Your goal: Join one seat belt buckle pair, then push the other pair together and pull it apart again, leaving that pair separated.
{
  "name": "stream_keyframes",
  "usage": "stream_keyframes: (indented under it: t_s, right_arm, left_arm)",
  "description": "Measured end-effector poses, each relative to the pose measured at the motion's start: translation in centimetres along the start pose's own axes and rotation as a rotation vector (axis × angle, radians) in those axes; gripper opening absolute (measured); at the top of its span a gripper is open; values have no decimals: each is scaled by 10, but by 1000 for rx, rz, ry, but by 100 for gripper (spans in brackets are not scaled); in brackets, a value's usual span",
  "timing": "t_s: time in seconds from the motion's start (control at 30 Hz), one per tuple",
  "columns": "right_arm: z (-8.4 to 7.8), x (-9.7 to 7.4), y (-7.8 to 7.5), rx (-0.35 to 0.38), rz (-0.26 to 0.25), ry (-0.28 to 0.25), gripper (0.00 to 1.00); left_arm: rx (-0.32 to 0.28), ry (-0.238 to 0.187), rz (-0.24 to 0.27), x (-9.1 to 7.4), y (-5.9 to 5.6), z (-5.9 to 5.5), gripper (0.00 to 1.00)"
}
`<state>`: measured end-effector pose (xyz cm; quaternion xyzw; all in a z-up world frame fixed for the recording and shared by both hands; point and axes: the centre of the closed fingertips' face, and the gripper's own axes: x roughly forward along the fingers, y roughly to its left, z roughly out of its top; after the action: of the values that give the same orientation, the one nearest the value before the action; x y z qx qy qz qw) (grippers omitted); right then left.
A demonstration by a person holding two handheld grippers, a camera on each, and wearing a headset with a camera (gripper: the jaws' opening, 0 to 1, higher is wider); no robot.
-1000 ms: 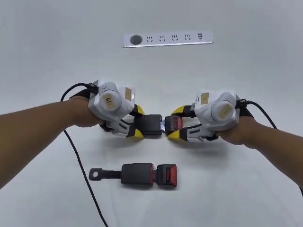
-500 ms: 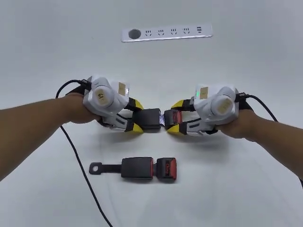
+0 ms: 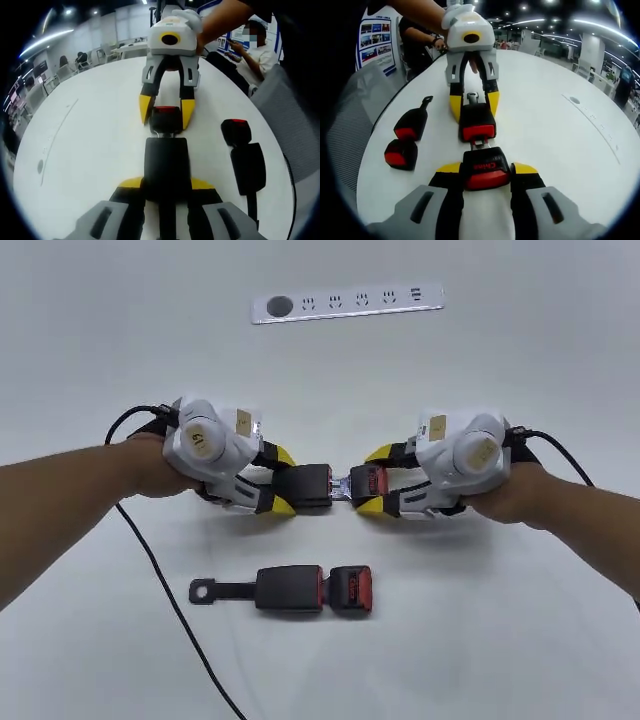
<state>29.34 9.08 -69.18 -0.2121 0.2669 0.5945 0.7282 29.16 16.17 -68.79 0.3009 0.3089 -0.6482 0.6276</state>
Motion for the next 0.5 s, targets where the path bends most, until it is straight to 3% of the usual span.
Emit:
stream_keyframes:
  t_s: [0.5]
  right_arm:
    - [-17, -17, -5, 17, -8, -5, 35]
  left_arm:
    - [-12, 4, 0, 0, 1, -3, 33]
